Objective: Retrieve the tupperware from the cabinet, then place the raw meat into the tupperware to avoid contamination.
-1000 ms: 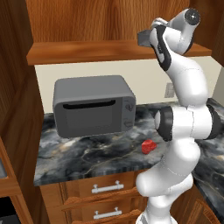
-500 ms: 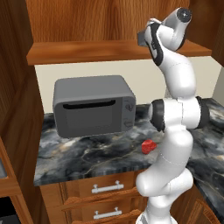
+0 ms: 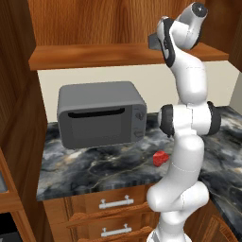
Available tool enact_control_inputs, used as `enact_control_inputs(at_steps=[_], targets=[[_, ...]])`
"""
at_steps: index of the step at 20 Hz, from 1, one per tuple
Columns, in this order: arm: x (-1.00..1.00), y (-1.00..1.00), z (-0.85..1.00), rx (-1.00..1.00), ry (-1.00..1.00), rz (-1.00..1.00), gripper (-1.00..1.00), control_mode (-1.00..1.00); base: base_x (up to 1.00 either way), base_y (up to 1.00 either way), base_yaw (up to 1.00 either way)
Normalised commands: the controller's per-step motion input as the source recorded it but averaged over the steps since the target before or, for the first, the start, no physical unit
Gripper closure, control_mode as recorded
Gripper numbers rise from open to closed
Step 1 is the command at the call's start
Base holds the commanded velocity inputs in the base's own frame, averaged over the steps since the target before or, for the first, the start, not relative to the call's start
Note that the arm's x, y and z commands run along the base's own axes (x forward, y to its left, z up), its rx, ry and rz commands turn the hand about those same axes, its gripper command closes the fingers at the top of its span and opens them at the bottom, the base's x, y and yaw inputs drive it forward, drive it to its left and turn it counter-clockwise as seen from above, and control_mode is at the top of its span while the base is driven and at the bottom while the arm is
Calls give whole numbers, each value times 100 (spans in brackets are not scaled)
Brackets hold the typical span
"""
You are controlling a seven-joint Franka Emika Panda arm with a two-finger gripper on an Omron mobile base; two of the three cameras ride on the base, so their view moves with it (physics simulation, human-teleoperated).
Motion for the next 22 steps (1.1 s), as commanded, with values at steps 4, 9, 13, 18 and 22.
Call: enact_control_inputs(at_steps=[4,9,13,18,22], targets=[[-4,-9,-2,0,-4,0,100,-100,0,0,0],[-3,-9,-8,0,-1,0,100,-100,0,0,0],[0,-3,-18,0,0,0,100,-100,0,0,0],[0,-1,-21,0,1,1,100,-100,0,0,0],[0,3,-20,-1,3,2,-100,-100,0,0,0]])
